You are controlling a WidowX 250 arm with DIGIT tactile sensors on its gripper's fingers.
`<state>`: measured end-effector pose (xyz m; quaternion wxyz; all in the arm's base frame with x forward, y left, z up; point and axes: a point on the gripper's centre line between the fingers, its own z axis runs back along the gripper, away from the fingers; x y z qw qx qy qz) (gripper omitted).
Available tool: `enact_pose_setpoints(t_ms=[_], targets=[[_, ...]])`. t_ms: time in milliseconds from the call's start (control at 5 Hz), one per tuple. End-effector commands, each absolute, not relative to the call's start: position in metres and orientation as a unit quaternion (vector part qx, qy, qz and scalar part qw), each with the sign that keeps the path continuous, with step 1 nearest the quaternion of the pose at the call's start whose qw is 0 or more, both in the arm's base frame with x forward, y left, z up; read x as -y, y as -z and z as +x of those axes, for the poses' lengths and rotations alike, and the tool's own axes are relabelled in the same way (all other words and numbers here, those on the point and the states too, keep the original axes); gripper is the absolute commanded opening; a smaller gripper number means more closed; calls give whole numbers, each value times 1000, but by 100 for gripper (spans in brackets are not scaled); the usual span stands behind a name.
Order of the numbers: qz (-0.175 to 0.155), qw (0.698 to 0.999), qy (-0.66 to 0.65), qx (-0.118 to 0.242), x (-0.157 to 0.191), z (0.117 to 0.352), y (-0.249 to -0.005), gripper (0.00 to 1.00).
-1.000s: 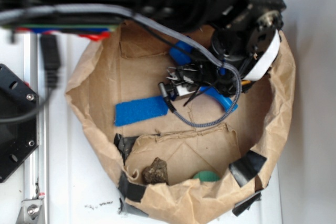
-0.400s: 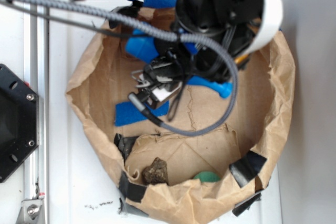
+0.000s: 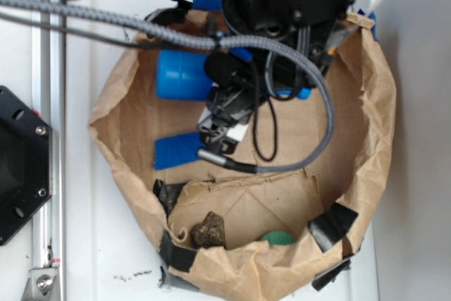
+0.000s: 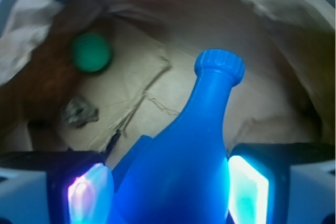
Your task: Grab the blue bottle.
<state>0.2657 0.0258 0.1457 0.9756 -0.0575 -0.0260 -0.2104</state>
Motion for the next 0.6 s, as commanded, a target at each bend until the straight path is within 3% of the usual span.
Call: enact_pose_setpoints(t_ms=[0,200,400], targets=[[-9,998,26,52,-6,260,-166,0],[11,997,34,70,3,252,-162,0],[5,997,46,60,5,249,-159,0]])
